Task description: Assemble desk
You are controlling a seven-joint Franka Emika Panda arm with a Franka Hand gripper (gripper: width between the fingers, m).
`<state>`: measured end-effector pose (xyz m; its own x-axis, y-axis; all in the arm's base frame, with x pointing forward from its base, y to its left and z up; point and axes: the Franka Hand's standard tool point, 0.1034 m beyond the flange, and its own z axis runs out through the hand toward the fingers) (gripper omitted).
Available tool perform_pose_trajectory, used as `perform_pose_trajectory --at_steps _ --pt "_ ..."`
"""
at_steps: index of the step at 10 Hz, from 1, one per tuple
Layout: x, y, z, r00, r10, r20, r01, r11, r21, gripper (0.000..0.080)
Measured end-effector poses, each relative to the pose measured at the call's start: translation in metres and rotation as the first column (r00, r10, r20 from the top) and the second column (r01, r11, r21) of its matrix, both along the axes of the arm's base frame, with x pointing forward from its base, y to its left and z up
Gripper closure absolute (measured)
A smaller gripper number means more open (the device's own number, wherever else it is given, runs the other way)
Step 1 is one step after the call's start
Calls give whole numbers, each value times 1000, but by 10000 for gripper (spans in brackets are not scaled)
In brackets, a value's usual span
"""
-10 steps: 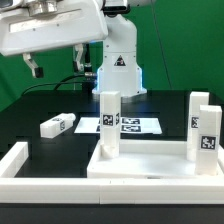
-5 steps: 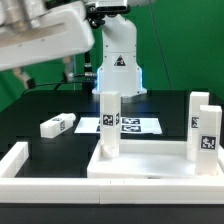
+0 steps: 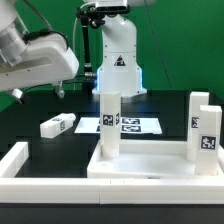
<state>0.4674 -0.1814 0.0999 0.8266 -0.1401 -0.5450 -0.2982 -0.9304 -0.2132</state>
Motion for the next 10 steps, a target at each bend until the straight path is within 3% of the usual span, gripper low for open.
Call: perform_pose_trajectory --at_steps 1,3,4,8,9,10 --pt "-2 -3 -5 999 11 -54 -10 1000 12 150" --pt "-30 -7 -30 983 0 -185 5 1000 26 150" --pt "-34 -6 -37 980 0 -201 5 1000 24 150" --pt "-32 -8 -37 981 -1 -193 5 1000 20 150" --pt "-37 -9 -40 979 -8 -205 13 1000 22 150" --pt "-53 -15 -54 966 -35 -255 41 999 20 150"
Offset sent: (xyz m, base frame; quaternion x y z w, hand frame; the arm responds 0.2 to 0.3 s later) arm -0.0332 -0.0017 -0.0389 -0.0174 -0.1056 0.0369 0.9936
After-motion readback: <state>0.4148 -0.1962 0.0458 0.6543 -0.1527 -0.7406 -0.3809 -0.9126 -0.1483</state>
